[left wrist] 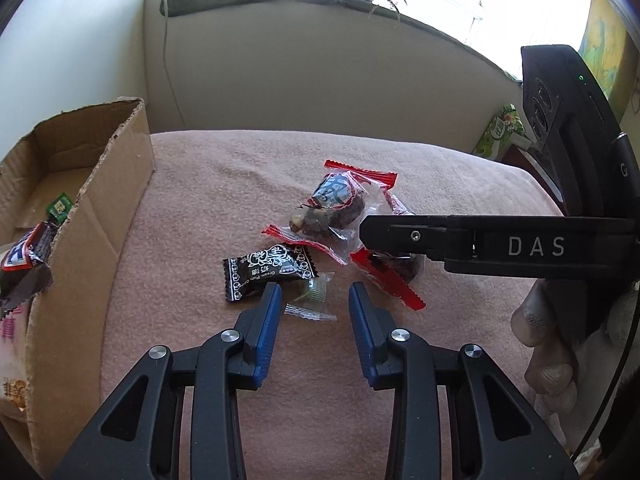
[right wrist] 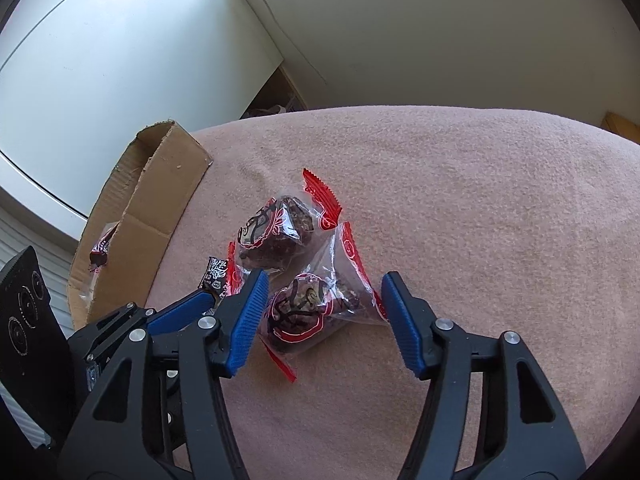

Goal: Organize snacks
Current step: 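Grasp a red-trimmed pastry with the right tool while the left tool grasps the clear candy, then carry the pastry and clear candy over the box with both tools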

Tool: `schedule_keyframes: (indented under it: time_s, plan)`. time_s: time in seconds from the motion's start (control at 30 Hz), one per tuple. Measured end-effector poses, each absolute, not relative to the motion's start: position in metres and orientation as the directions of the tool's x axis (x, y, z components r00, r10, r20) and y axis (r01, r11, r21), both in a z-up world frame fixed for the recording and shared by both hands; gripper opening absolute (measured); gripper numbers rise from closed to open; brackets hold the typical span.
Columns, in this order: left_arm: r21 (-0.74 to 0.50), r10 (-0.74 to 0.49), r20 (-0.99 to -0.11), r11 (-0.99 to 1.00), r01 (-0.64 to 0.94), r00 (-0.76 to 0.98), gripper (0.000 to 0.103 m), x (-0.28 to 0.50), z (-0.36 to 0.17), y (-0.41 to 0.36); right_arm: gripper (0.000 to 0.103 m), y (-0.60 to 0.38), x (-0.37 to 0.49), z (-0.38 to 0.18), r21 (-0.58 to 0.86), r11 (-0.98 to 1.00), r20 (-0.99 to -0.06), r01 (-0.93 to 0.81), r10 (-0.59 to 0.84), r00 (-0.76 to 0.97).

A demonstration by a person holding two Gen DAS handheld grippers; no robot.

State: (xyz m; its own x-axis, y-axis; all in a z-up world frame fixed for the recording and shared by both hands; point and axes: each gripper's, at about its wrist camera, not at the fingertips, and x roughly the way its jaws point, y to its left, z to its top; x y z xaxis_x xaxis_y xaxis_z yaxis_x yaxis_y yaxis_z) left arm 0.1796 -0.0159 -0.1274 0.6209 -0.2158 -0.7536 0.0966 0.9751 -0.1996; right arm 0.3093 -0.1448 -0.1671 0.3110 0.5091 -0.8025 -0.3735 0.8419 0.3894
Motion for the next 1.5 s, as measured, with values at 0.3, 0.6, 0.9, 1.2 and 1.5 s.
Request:
schedule_keyframes:
  time_s: [0.3, 0.6, 0.9, 1.2, 1.5]
  plan:
    - [-0.174, -0.211, -0.764, 0.977, 0.12, 0.61, 0.023, 0.188, -0.134, -0.032, 0.057, -0.14, 0.308, -0.169, 0.364, 0.841, -0.81, -0.4, 0.498, 0.309]
    - [-0.176, -0.232, -0.749, 0.973, 0.151, 0.621, 0.023, 0.17, -0.127, -0.024, 0.051, -0.149, 0.298, -0.166, 0.371, 0.839, -0.803, -0.399, 0.506, 0.316]
    - [-0.199, -0.255, -0.732, 0.967, 0.16, 0.631, 0.023, 0.151, -0.119, -0.023, 0.05, -0.171, 0.28, -0.153, 0.361, 0.848, -0.795, -0.388, 0.497, 0.348]
    - [-0.215, -0.25, -0.677, 0.967, 0.14, 0.692, 0.023, 0.124, -0.088, -0.003, 0.05, -0.167, 0.266, -0.124, 0.349, 0.839, -0.762, -0.417, 0.513, 0.394]
    - [-0.222, -0.21, -0.63, 0.971, 0.086, 0.748, 0.023, 0.097, -0.068, 0.035, 0.05, -0.141, 0.251, -0.096, 0.334, 0.817, -0.731, -0.469, 0.539, 0.418]
